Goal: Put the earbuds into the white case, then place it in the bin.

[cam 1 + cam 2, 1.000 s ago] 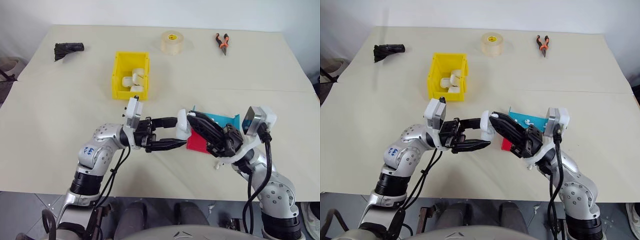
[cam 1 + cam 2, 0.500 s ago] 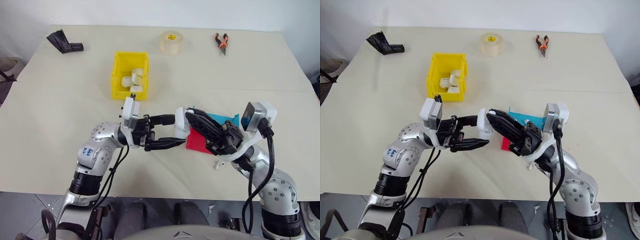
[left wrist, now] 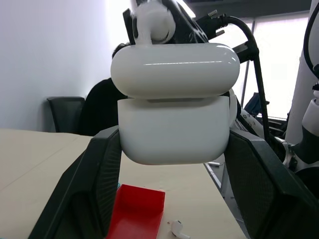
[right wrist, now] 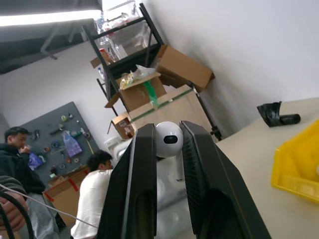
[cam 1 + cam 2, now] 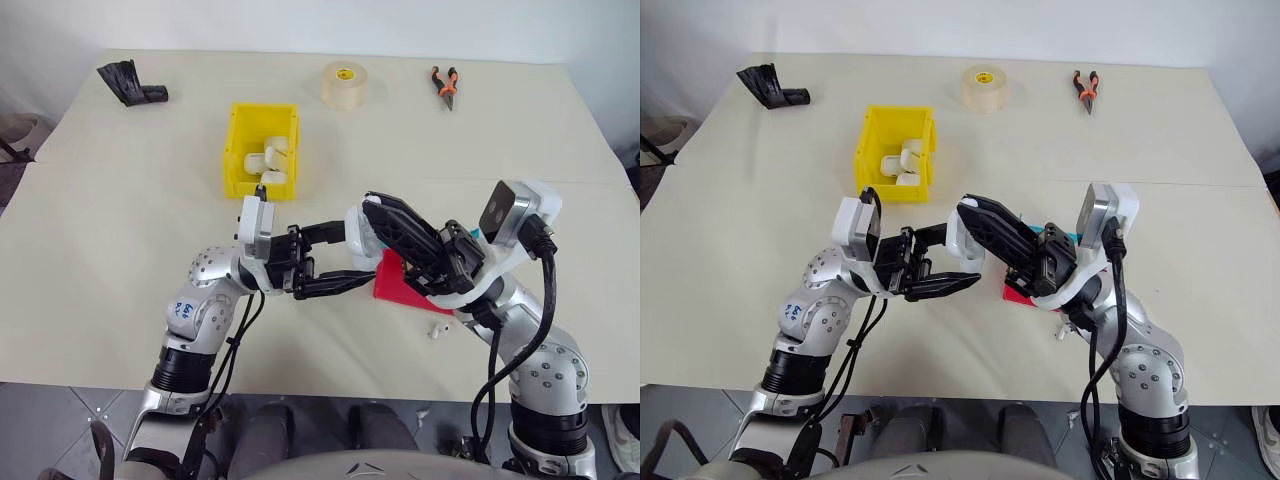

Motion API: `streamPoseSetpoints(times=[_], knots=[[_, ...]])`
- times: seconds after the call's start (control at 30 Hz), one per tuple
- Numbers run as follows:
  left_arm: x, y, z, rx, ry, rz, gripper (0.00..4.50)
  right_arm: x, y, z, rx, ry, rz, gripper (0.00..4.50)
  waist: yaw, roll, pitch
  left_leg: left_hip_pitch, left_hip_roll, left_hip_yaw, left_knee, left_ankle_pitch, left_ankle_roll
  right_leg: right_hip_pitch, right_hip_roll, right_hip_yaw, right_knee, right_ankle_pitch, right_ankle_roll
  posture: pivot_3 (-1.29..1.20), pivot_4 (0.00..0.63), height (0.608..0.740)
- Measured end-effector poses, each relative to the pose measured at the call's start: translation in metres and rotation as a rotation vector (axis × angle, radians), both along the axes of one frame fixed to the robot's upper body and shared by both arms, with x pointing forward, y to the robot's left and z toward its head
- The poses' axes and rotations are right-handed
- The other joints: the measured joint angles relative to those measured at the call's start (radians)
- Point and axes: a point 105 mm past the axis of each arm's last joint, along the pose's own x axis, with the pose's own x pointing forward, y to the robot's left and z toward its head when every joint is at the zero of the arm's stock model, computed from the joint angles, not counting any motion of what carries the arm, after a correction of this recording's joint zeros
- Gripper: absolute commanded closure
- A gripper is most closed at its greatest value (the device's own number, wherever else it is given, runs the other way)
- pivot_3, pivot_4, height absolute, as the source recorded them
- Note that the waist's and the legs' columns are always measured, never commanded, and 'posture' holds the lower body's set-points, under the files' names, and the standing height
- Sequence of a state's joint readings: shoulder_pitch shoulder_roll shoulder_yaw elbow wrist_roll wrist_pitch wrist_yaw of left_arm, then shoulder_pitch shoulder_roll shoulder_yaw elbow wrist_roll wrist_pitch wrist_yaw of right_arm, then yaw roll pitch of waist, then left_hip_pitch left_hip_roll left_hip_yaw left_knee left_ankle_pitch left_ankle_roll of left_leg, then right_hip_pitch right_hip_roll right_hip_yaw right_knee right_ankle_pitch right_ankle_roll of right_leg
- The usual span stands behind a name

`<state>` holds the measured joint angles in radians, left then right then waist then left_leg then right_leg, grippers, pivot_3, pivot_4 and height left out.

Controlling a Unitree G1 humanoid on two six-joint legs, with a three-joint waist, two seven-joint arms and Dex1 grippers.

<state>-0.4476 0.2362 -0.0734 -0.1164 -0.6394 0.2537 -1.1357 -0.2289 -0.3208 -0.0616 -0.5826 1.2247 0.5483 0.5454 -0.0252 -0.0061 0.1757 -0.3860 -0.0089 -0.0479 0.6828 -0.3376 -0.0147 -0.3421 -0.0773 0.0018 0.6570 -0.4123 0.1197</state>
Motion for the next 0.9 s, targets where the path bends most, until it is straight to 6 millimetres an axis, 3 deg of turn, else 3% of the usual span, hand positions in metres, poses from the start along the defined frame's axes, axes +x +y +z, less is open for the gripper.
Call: streamPoseSetpoints(times=[0.9], knots=[[0.003, -0.003, 0.002, -0.042, 0.021, 0.005, 1.75, 0.013, -0.006, -0.017, 0.008, 0.039, -0.046, 4.12, 0.0, 0.0, 0.0, 0.0, 0.0, 0.0, 0.0, 0.0, 0.0, 0.0, 0.0, 0.0, 0.0, 0.0, 0.0, 0.0, 0.15, 0.74]])
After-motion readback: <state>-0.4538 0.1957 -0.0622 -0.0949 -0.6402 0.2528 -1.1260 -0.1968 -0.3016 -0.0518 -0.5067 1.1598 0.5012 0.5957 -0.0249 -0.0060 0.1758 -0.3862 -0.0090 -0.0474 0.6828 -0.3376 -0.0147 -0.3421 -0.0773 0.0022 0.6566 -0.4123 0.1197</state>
